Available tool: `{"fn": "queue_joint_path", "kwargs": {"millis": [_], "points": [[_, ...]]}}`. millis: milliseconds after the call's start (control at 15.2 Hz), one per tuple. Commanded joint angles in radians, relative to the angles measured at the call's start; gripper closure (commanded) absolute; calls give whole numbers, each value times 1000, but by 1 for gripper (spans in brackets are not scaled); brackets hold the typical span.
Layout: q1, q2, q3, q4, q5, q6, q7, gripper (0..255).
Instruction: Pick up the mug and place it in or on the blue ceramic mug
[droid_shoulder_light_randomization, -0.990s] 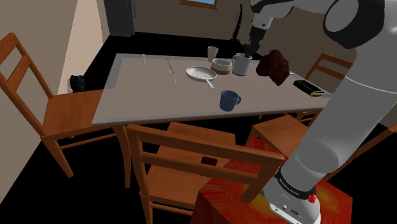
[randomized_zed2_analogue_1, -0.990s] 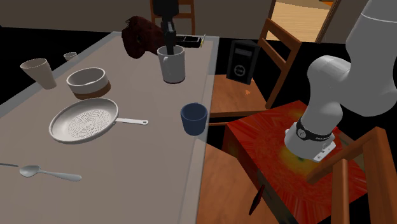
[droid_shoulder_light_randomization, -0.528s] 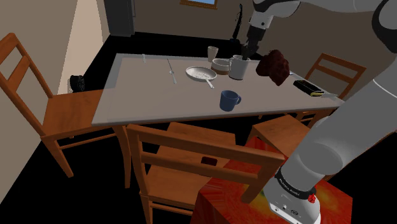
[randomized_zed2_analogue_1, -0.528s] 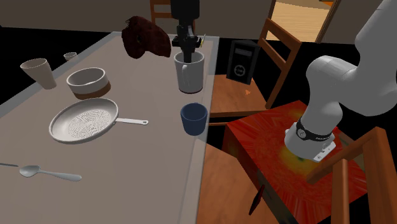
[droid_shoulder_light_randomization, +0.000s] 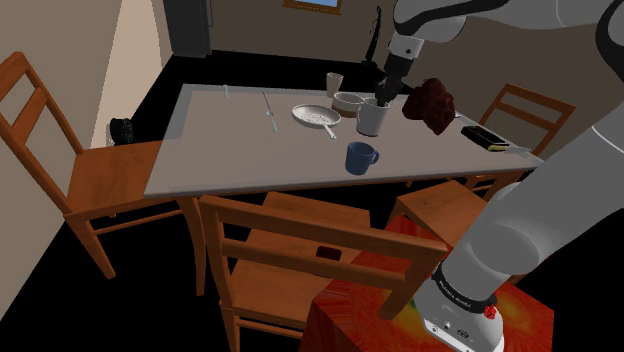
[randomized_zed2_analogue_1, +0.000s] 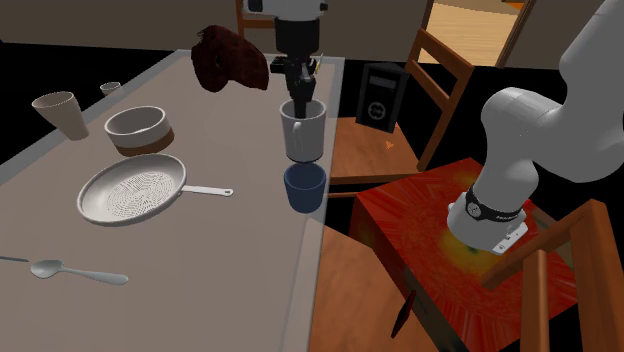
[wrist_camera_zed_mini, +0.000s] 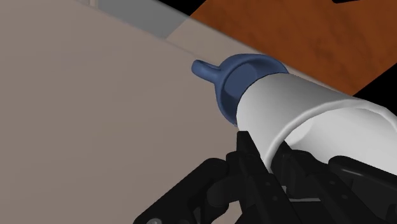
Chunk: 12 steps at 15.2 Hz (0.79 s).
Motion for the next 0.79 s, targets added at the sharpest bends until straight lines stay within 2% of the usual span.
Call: {"fn": "queue_joint_path", "kwargs": {"millis": [0,726], "points": [[0,3,-2,-23,1,26,-2,255],[-1,34,-12,-132,12,164,-21,255]]}}
